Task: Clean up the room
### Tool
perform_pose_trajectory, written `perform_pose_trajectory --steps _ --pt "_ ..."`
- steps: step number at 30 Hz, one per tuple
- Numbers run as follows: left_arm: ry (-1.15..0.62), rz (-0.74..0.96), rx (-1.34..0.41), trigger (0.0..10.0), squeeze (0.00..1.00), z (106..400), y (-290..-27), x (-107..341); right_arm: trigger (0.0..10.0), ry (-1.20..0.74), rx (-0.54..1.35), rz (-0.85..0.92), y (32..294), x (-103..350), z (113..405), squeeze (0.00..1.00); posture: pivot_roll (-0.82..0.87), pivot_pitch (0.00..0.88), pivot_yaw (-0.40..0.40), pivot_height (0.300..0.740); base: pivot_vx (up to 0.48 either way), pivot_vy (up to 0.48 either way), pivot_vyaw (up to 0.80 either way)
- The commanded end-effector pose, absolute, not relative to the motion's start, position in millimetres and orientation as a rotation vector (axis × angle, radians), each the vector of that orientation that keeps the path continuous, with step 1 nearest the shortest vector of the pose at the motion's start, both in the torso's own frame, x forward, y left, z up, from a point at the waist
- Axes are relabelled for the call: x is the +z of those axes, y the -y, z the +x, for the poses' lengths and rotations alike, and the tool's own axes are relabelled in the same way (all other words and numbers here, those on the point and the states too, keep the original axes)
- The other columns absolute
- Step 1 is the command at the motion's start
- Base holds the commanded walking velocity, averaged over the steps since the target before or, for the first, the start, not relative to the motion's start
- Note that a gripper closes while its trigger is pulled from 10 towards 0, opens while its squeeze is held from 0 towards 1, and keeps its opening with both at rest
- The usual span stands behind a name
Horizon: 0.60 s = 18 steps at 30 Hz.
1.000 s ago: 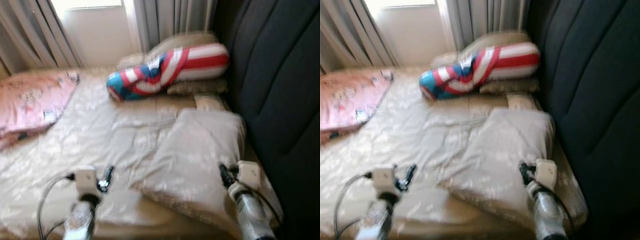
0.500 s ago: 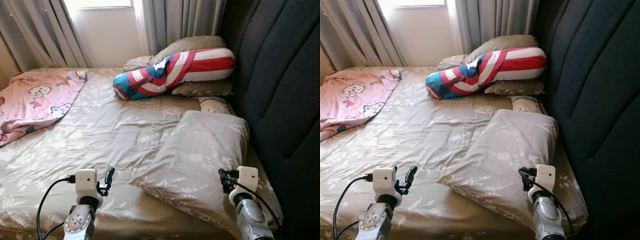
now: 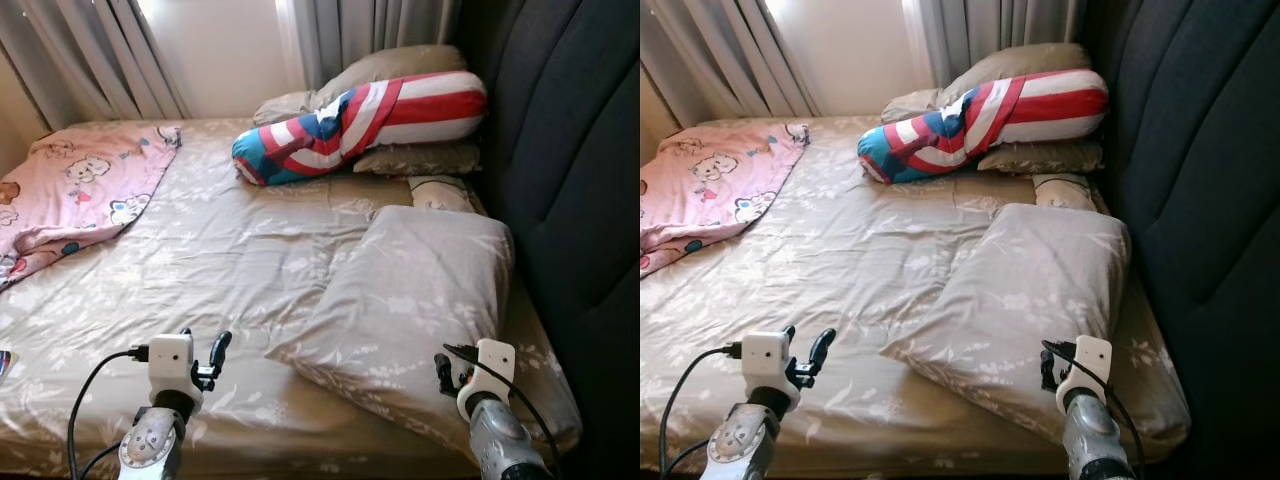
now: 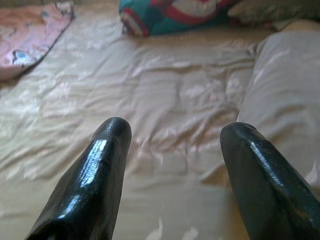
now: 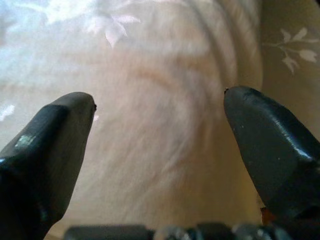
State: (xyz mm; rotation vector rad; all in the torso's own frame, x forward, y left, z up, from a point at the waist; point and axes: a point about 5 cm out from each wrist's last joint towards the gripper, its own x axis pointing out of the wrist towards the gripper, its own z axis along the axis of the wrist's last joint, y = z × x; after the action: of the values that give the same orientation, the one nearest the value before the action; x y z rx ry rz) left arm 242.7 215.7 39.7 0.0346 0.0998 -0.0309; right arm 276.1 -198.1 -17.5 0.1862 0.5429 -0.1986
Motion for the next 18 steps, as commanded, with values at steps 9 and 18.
perform_pose_trajectory --steps 9,18 --pt "-0.123 0.071 -0.017 10.0 0.00 225.0 -231.9 51.1 10.0 -0.580 -0.270 0.198 203.3 -19.3 275.1 0.00 0.10 0.197 0.079 0.678 0.000 0.000 0.00" --pt "-0.121 0.088 -0.027 10.0 0.00 216.1 -235.5 66.0 10.0 -0.620 -0.227 0.286 198.5 -27.6 267.2 0.00 0.14 0.243 0.098 0.678 0.000 0.000 0.00"
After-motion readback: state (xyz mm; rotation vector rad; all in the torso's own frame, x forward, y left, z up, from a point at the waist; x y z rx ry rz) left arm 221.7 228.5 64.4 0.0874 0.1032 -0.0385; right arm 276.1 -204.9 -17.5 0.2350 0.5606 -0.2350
